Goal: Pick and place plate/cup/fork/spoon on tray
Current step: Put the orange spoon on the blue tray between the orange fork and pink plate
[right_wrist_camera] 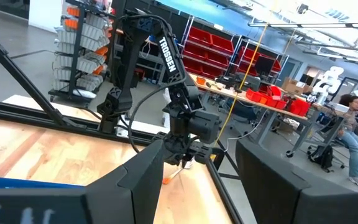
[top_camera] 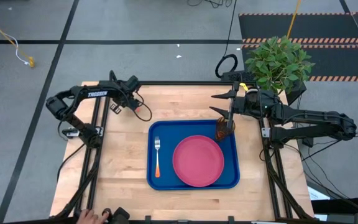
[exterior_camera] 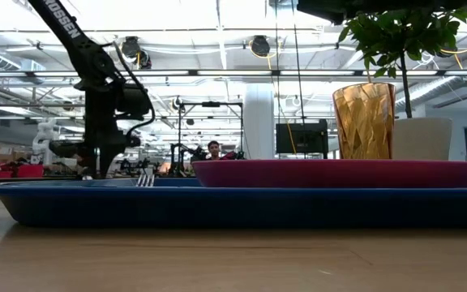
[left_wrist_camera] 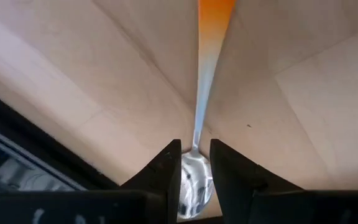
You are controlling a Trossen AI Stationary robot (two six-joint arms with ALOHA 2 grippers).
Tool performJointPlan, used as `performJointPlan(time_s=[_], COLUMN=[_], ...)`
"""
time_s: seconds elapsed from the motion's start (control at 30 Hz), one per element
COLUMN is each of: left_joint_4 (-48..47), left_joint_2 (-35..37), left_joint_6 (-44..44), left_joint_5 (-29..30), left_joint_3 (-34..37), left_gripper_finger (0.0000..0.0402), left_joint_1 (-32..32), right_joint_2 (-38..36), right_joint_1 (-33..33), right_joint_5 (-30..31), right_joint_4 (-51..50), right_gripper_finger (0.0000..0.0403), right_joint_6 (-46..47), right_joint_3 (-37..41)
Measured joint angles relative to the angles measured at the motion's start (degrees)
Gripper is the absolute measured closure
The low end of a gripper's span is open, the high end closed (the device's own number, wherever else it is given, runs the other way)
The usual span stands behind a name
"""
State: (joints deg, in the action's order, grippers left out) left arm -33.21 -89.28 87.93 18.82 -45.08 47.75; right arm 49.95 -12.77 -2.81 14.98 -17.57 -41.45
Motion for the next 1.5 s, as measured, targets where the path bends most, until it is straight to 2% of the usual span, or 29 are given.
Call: performJointPlan(time_s=[0.57,0.67,0.9,1.2,1.5], left_joint_4=[0.54,0.24,0.33,-0.23,-7.0], left_joint_2=[-2.26,-2.25,-4.72,-5.61,-5.21], left_joint_6=[0.43,-0.02,-1.05,-1.05,-4.0], left_joint_5=[-0.86,-0.76,2.13,6.7,8.09], left_joint_3=[0.0,0.0,-0.22,-0.65,-6.52], left_gripper_finger=[0.0314,0.0328,0.0391,0.0389,0.0399], left_joint_1=[0.91,0.93,-0.44,-1.44,-3.48], right_joint_2=[0.0,0.0,0.0,-0.02,-0.02], right_joint_1=[0.01,-0.01,-0.01,-0.01,0.01], right_joint_5=[0.0,-0.01,-0.02,-0.02,-0.02], right_joint_4=[0.2,0.2,0.55,0.66,0.64], right_gripper_finger=[0.0211,0.0211,0.0211,0.0211,0.0211], right_joint_6=[0.06,-0.03,-0.03,-0.25,-0.72], right_joint_3=[0.0,0.0,0.0,0.0,0.0])
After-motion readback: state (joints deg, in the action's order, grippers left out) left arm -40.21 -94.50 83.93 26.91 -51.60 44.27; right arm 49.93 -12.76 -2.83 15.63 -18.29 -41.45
